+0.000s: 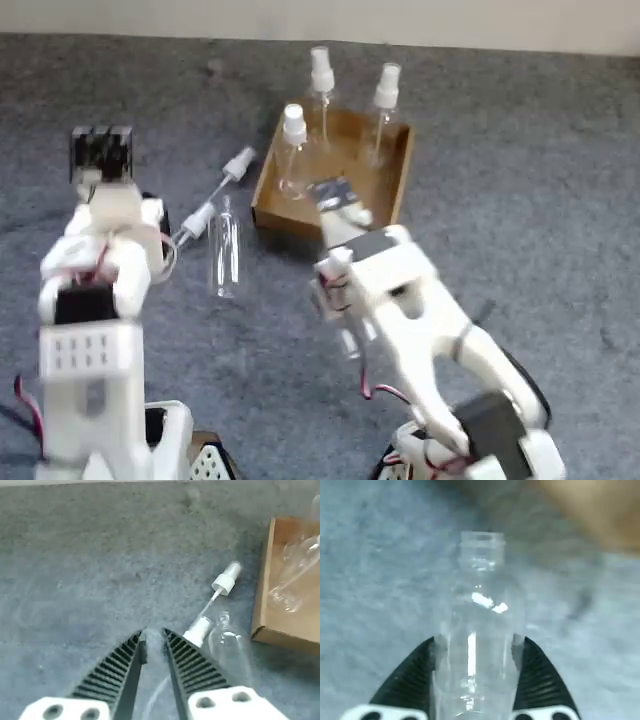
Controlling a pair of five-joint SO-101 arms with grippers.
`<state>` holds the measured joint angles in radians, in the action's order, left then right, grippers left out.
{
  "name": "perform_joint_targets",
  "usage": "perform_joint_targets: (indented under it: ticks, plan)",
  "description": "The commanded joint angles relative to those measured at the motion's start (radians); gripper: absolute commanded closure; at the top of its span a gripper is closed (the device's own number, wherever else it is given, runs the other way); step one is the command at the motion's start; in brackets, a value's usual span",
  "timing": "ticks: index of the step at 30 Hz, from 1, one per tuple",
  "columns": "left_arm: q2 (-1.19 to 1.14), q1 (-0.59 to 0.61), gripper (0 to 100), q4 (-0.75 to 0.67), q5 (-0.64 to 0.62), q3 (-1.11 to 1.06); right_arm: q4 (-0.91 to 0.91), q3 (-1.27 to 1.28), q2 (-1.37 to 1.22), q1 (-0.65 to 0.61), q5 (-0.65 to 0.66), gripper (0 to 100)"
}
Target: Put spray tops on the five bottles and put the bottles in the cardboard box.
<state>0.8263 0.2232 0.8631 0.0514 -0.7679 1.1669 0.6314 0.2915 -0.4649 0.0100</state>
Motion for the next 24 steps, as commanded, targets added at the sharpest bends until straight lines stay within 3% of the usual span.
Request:
perform_joint_targets:
  ticks: [1, 6, 11, 16, 24]
  plan:
    - [-0.285, -0.039, 100, 0.064, 0.095, 0.268, 0.128, -0.001, 0.191, 0.17, 0.193, 99.5]
    - [-0.694, -0.07, 100, 0.195, 0.16, 0.634, 0.15, 0.004, 0.289, 0.513, 0.43, 99.5]
    - [-1.09, -0.085, 99, 0.365, 0.241, 0.993, 0.041, 0.005, 0.185, 0.719, 0.557, 99.5]
    - [-1.408, -0.09, 89, 0.537, 0.255, 1.288, -0.151, 0.002, -0.054, 0.766, 0.562, 99.5]
    - [-1.604, -0.11, 88, 0.664, 0.296, 1.541, -0.222, -0.007, -0.274, 0.768, 0.528, 99.5]
